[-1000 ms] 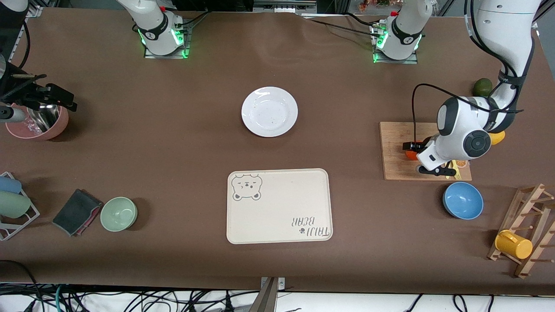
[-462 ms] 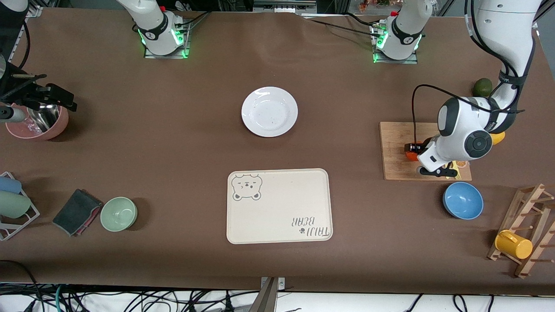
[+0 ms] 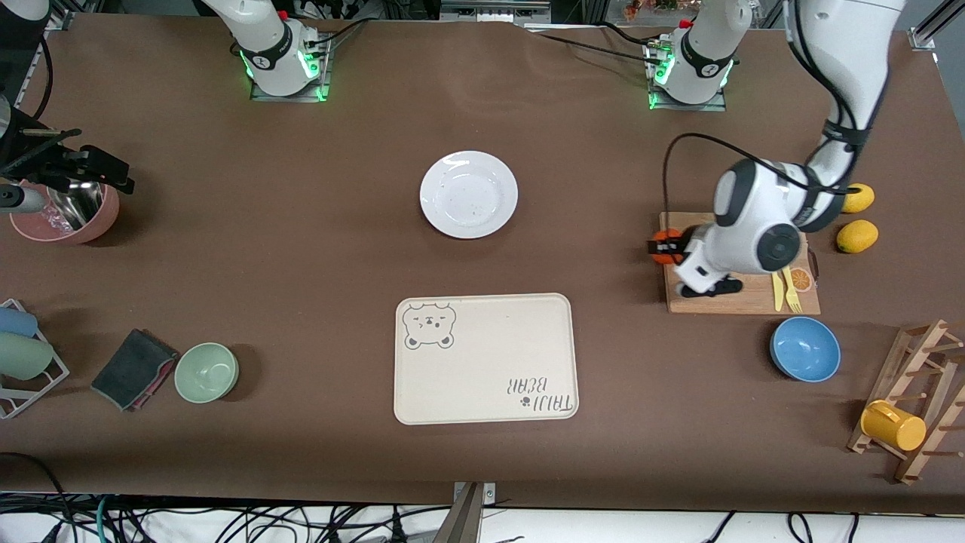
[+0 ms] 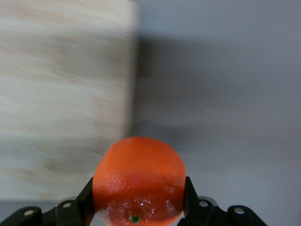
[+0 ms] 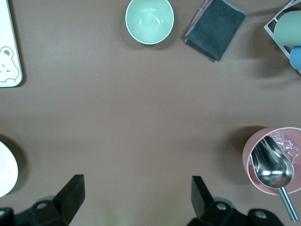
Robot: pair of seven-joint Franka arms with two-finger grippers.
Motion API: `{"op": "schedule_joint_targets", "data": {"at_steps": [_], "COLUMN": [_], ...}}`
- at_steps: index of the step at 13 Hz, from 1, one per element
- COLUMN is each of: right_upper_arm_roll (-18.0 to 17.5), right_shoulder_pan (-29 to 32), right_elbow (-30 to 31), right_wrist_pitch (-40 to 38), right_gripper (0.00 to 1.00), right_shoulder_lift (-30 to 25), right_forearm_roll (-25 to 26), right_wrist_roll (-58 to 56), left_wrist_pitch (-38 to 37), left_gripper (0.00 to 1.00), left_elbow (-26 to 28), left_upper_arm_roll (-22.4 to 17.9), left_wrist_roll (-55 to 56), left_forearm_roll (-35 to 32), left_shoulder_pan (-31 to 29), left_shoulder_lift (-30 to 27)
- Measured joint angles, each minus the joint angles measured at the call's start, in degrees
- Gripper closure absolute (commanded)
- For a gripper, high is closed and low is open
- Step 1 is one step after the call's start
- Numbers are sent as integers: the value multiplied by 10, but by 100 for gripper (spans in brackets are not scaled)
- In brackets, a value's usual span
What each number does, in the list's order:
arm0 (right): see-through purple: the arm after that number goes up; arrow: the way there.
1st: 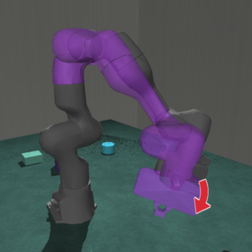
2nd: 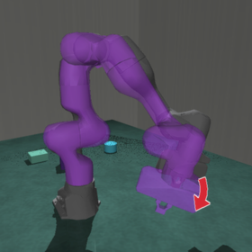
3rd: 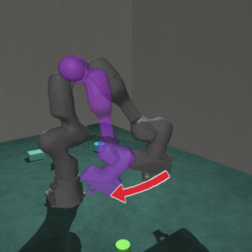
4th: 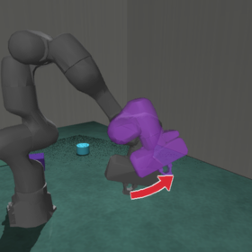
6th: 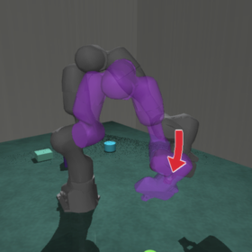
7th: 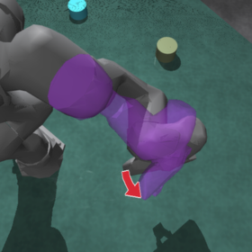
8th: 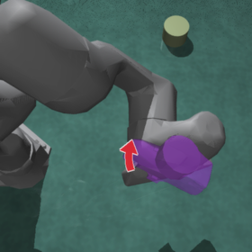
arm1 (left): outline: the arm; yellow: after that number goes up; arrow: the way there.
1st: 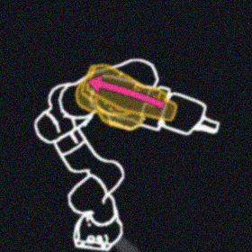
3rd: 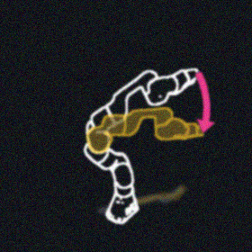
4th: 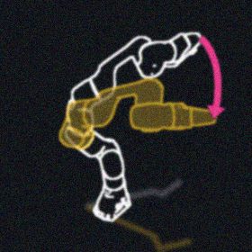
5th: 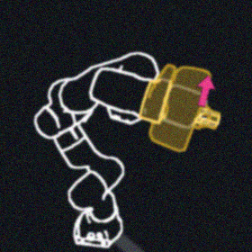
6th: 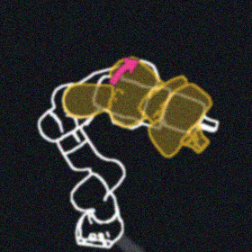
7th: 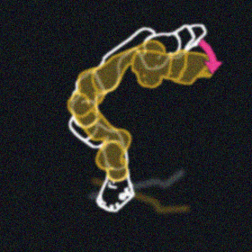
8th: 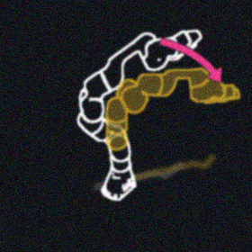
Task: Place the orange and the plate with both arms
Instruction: 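Lift the orange with the left gripper and carry it over the plate, then release the orange onto the plate while the right gripper reaches toward it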
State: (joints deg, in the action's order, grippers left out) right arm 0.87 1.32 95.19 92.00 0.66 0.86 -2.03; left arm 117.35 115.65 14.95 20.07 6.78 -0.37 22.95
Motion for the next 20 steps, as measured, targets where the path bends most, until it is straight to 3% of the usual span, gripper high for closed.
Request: {"op": "schedule_joint_targets", "data": {"at_steps": [4,6,10,13,16,20], "right_upper_arm_roll": [0,0,0,0,0,0], "right_shoulder_pan": [0,0,0,0,0,0], "right_elbow": [0,0,0,0,0,0], "right_wrist_pitch": [0,0,0,0,1,1], "right_gripper": [0,0,0,0,0,0], "right_shoulder_lift": [0,0,0,0,0,0], "right_forearm_roll": [0,0,0,0,0,0], "right_wrist_roll": [0,0,0,0,0,0], "left_wrist_pitch": [12,47,175,253,265,268], "left_gripper": [100,100,100,100,100,99], "left_elbow": [-3,-5,-3,-7,-32,-61], "left_upper_arm_roll": [170,214,216,211,189,115], "left_wrist_roll": [281,399,600,672,693,699], "left_forearm_roll": [2,2,2,2,2,0], "left_shoulder_pan": [11,41,172,216,238,313], "left_shoulder_lift": [-7,-7,16,56,86,115]}}
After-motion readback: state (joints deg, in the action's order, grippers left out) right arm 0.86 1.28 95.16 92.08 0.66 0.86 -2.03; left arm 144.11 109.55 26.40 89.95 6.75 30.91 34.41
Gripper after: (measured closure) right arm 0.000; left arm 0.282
